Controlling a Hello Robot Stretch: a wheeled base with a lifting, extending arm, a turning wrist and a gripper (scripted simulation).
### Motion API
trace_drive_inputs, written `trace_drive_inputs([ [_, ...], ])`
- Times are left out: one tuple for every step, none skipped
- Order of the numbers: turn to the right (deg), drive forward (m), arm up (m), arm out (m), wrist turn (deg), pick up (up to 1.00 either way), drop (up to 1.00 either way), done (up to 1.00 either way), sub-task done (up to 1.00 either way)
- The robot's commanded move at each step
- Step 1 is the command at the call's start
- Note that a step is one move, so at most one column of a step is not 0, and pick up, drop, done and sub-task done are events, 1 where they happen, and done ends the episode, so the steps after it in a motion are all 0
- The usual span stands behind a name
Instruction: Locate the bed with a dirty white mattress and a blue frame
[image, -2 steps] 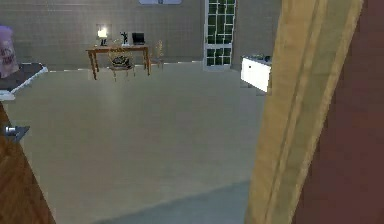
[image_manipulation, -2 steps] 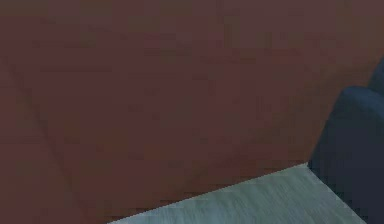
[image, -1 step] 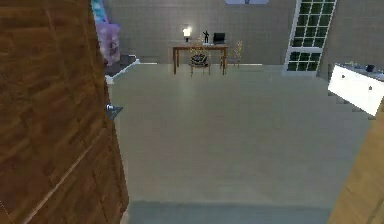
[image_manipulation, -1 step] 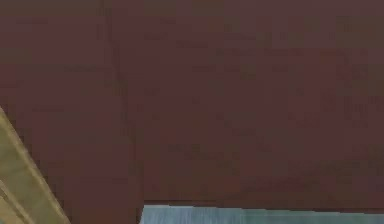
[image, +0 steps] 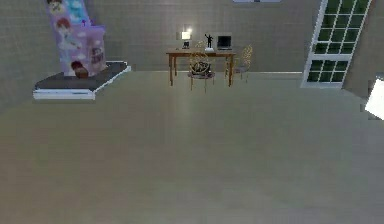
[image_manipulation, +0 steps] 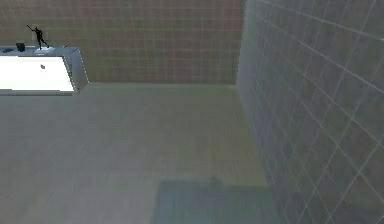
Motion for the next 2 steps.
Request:
trace_drive_inputs([
  [-6.0, 0.00, 0.00, 0.00, 0.0, 0.00, 0.00, 0.00, 0.00],
  [0.0, 0.35, 0.00, 0.00, 0.0, 0.00, 0.00, 0.00, 0.00],
])
